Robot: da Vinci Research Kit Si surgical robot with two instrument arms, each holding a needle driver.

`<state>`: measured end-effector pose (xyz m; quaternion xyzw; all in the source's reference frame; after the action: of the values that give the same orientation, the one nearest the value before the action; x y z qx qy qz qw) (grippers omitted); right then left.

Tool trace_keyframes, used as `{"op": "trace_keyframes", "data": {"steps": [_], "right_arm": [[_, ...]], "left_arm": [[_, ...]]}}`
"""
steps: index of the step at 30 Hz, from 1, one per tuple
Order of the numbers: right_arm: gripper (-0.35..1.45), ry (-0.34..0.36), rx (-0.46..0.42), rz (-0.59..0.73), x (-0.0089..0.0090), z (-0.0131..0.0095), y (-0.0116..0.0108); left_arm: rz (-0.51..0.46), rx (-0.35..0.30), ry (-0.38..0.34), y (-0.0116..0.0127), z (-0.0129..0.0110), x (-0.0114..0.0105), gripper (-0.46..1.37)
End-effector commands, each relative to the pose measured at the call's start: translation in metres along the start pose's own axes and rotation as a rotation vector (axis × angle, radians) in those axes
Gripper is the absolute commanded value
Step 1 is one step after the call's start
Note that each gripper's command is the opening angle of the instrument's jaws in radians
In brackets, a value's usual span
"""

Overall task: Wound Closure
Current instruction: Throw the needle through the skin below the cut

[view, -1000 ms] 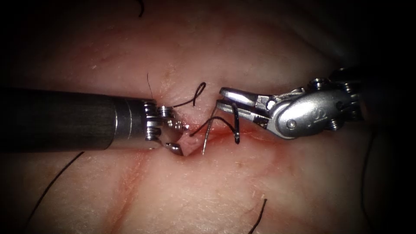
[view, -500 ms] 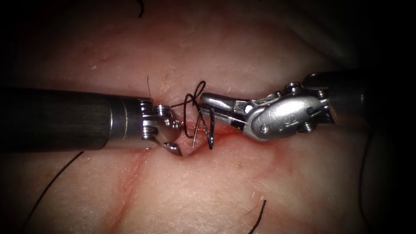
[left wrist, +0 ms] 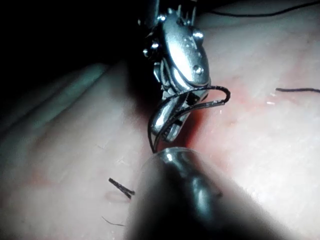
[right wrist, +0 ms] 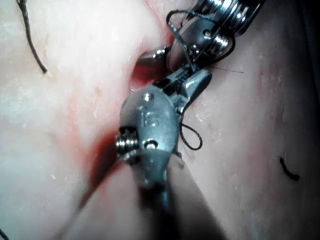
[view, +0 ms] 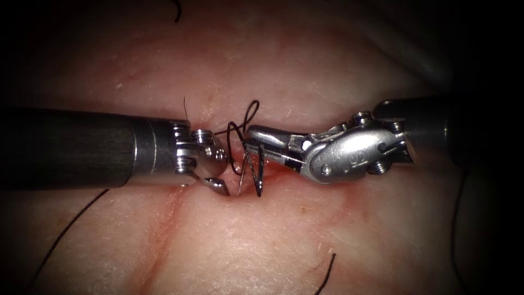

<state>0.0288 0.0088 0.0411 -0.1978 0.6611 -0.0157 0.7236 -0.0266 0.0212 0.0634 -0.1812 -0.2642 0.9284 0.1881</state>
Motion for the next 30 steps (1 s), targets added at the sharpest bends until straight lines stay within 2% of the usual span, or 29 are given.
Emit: {"op": "trace_keyframes", "data": {"steps": [1, 6, 10, 14, 20, 22, 30], "right_arm": [[-0.35, -0.003, -0.003, 0.004, 0.0000, -0.0001, -0.0001], [-0.35, -0.003, -0.003, 0.009, -0.0003, -0.0003, 0.0002], [-0.35, -0.003, -0.002, 0.016, -0.0004, -0.0006, 0.0004], [-0.35, -0.012, -0.008, 0.024, -0.0003, -0.0008, 0.0007], [-0.35, -0.022, -0.015, 0.035, -0.0005, -0.0010, 0.0010], [-0.35, -0.039, -0.012, 0.035, -0.0006, -0.0011, 0.0011], [-0.35, -0.078, 0.008, 0.027, -0.0012, -0.0011, 0.0008]], "left_arm": [[0.002, 0.032, 0.007, 0.0000, -0.0006, 0.0002, 0.66], [0.030, 0.082, 0.061, 0.0007, -0.0041, 0.0017, 0.52], [0.056, 0.097, 0.096, 0.0021, -0.0057, 0.0026, 0.51], [0.057, 0.102, 0.098, 0.0033, -0.0057, 0.0024, 0.40], [0.049, 0.120, 0.093, 0.0054, -0.0046, 0.0008, 0.27], [0.037, 0.128, 0.090, 0.0064, -0.0042, 0.0000, 0.16], [0.021, 0.129, 0.108, 0.0103, -0.0032, -0.0009, -0.01]]}}
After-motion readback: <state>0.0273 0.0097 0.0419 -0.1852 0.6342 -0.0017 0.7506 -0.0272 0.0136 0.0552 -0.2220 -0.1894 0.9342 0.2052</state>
